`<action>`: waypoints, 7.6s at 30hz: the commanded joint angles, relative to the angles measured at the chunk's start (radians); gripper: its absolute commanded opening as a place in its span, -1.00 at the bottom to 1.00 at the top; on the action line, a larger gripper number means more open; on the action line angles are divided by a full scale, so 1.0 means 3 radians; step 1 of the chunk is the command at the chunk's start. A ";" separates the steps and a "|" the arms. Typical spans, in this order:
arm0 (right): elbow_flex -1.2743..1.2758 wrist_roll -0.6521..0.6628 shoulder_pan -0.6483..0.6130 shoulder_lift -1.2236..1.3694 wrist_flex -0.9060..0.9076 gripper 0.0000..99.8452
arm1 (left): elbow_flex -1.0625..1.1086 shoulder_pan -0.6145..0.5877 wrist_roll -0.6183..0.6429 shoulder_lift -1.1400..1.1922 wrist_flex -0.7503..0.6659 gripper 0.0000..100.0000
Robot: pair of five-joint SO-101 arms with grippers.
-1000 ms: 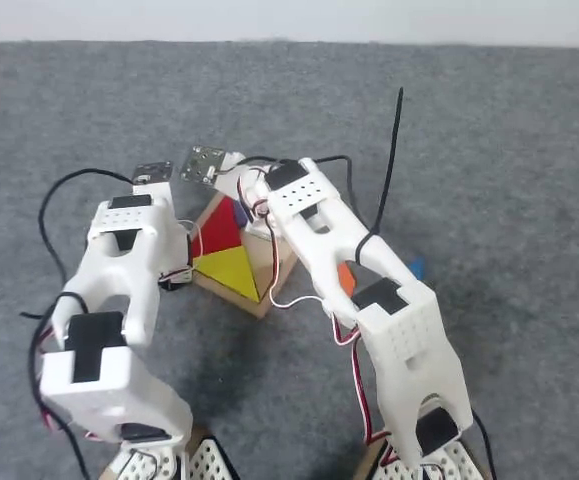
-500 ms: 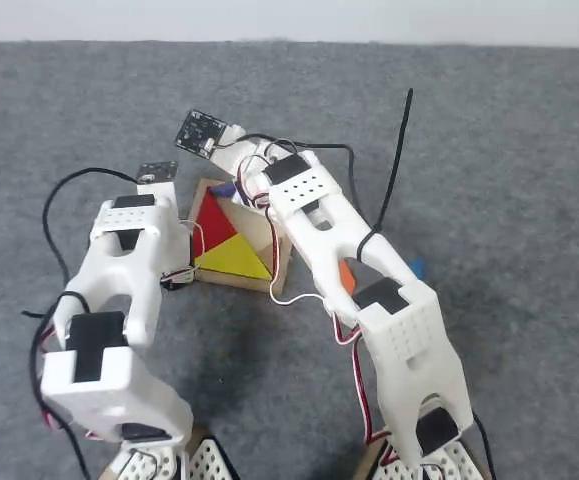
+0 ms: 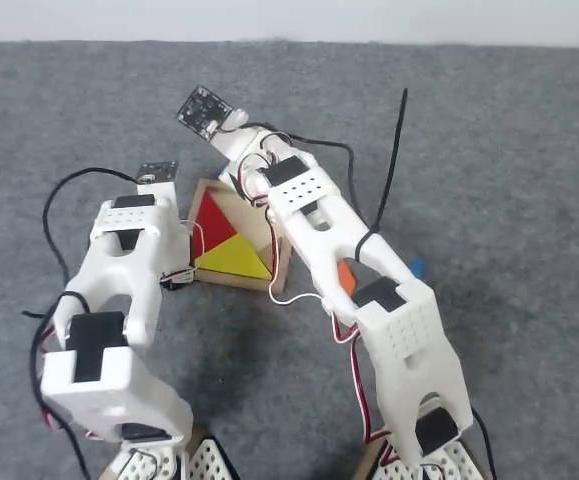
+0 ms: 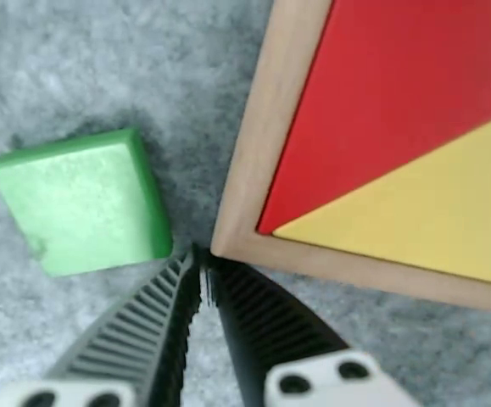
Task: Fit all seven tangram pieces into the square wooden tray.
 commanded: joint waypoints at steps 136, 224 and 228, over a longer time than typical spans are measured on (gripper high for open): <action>-0.3064 -0.0404 0.0632 0.1312 0.2115 -0.98 | 0.0110 -0.0404 0.0527 -0.1105 -0.1534 -0.94; -0.3974 -0.1069 0.1803 0.0908 0.3992 -0.98 | -0.6079 0.1381 -0.0486 0.2220 0.2061 -0.98; -0.3657 -0.0926 0.1614 0.0836 0.3987 -0.98 | -0.4994 0.0992 -0.0399 0.1207 0.2005 -0.98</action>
